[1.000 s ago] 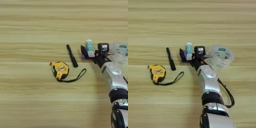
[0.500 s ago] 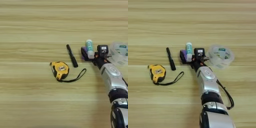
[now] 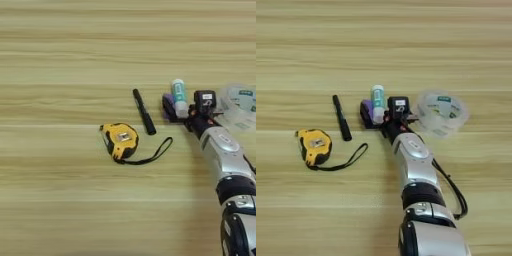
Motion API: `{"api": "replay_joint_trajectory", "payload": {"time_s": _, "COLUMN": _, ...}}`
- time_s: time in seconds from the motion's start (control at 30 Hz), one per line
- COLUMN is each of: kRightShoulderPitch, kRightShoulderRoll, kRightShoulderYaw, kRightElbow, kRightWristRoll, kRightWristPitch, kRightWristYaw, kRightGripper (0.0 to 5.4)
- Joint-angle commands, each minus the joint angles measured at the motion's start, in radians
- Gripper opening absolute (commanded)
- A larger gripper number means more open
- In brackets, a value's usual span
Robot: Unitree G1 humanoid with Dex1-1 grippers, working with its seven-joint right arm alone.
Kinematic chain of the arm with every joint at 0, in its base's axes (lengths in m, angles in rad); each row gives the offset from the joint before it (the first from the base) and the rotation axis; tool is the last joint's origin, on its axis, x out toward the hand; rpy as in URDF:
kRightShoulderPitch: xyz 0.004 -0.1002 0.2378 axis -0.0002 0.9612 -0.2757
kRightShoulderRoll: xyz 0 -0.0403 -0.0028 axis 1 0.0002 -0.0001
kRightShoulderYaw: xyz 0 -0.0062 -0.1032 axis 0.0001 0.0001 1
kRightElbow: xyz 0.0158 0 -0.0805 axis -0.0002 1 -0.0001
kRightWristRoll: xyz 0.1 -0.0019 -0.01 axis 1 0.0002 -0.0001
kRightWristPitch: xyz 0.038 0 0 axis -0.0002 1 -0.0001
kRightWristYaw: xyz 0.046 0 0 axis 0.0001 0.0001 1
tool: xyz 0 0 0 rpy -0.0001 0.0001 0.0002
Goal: Move the objects on the table
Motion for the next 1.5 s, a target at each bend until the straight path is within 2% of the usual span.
{"api": "replay_joint_trajectory", "payload": {"time_s": 0.03, "kRightShoulderPitch": -0.084, "kRightShoulderRoll": -0.033, "kRightShoulderYaw": -0.006, "kRightElbow": -0.034, "kRightWristRoll": -0.004, "kRightWristPitch": -0.03, "kRightWristYaw": -0.014, "kRightGripper": 5.35}}
{"api": "replay_joint_trajectory", "payload": {"time_s": 0.23, "kRightShoulderPitch": -0.092, "kRightShoulderRoll": -0.035, "kRightShoulderYaw": -0.008, "kRightElbow": -0.011, "kRightWristRoll": -0.004, "kRightWristPitch": -0.031, "kRightWristYaw": -0.013, "kRightGripper": 5.35}}
{"api": "replay_joint_trajectory", "payload": {"time_s": 0.6, "kRightShoulderPitch": -0.098, "kRightShoulderRoll": -0.035, "kRightShoulderYaw": -0.009, "kRightElbow": 0.004, "kRightWristRoll": -0.004, "kRightWristPitch": -0.036, "kRightWristYaw": -0.011, "kRightGripper": 4.19}}
{"api": "replay_joint_trajectory", "payload": {"time_s": 0.83, "kRightShoulderPitch": -0.1, "kRightShoulderRoll": -0.036, "kRightShoulderYaw": -0.008, "kRightElbow": 0.009, "kRightWristRoll": -0.001, "kRightWristPitch": -0.04, "kRightWristYaw": -0.008, "kRightGripper": 3.14}}
{"api": "replay_joint_trajectory", "payload": {"time_s": 1.13, "kRightShoulderPitch": -0.104, "kRightShoulderRoll": -0.036, "kRightShoulderYaw": -0.009, "kRightElbow": 0.016, "kRightWristRoll": -0.001, "kRightWristPitch": -0.042, "kRightWristYaw": -0.006, "kRightGripper": 2.25}}
{"api": "replay_joint_trajectory", "payload": {"time_s": 1.27, "kRightShoulderPitch": -0.105, "kRightShoulderRoll": -0.036, "kRightShoulderYaw": -0.01, "kRightElbow": 0.018, "kRightWristRoll": -0.002, "kRightWristPitch": -0.042, "kRightWristYaw": -0.006, "kRightGripper": 1.68}}
{"api": "replay_joint_trajectory", "payload": {"time_s": 1.5, "kRightShoulderPitch": -0.108, "kRightShoulderRoll": -0.037, "kRightShoulderYaw": -0.008, "kRightElbow": 0.023, "kRightWristRoll": -0.005, "kRightWristPitch": -0.043, "kRightWristYaw": -0.007, "kRightGripper": 1.61}}
